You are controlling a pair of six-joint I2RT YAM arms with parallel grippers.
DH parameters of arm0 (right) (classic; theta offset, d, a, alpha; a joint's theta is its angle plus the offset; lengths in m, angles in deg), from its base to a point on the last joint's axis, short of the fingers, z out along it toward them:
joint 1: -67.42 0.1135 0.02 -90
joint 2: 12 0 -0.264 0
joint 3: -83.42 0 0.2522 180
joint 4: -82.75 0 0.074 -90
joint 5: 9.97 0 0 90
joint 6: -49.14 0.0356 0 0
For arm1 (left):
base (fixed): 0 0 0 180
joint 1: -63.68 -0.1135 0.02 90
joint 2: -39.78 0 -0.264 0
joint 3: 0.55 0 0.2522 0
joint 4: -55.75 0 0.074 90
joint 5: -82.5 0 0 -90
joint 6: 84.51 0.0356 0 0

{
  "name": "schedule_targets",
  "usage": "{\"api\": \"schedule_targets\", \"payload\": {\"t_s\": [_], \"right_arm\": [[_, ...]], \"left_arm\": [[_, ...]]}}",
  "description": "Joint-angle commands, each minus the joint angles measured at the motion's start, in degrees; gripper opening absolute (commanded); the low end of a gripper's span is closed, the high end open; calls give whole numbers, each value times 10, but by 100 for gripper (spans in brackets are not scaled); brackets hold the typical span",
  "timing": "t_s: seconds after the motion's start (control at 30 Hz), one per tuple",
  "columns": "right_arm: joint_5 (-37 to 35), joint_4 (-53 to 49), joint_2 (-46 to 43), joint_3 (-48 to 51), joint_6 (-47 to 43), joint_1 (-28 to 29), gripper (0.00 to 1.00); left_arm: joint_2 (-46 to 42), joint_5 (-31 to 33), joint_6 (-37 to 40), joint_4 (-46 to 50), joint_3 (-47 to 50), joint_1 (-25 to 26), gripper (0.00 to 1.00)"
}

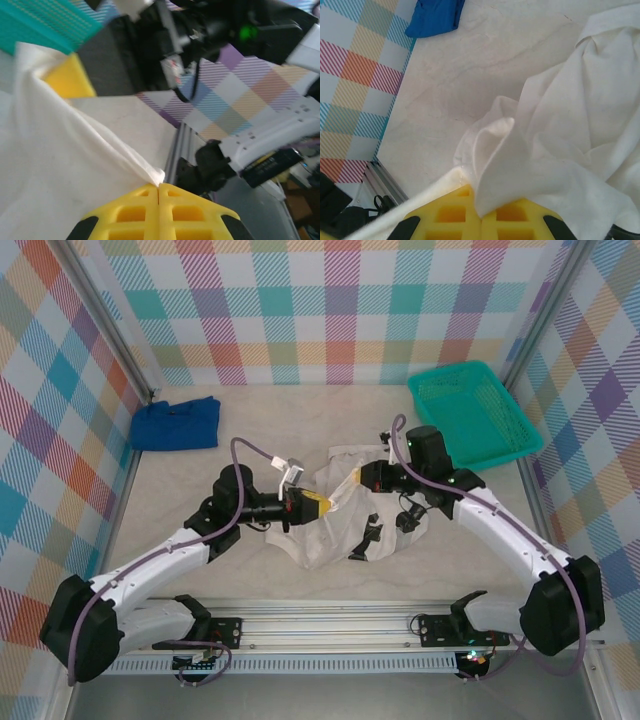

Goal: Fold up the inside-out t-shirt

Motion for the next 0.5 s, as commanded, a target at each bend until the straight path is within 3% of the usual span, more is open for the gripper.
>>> {"api": "schedule_targets", "payload": {"t_s": [0.0,0.1,0.2,0.3,0.47], "right_arm": [[7,-61,18,-28,-49,-18,1],[76,-55,23,-39,-37,-45,1],[171,-17,32,-37,-22,-50,4],[268,52,44,-9,18,-50,5],[318,114,42,42,41,-40,6]], "left_arm": [[-8,-85,25,-1,2,0,0],[8,-65,104,112,-18,1,0],[41,-1,158,208,-42,1,0],[79,66,156,234,-57,2,2],[83,151,137,223,-54,2,4]]}}
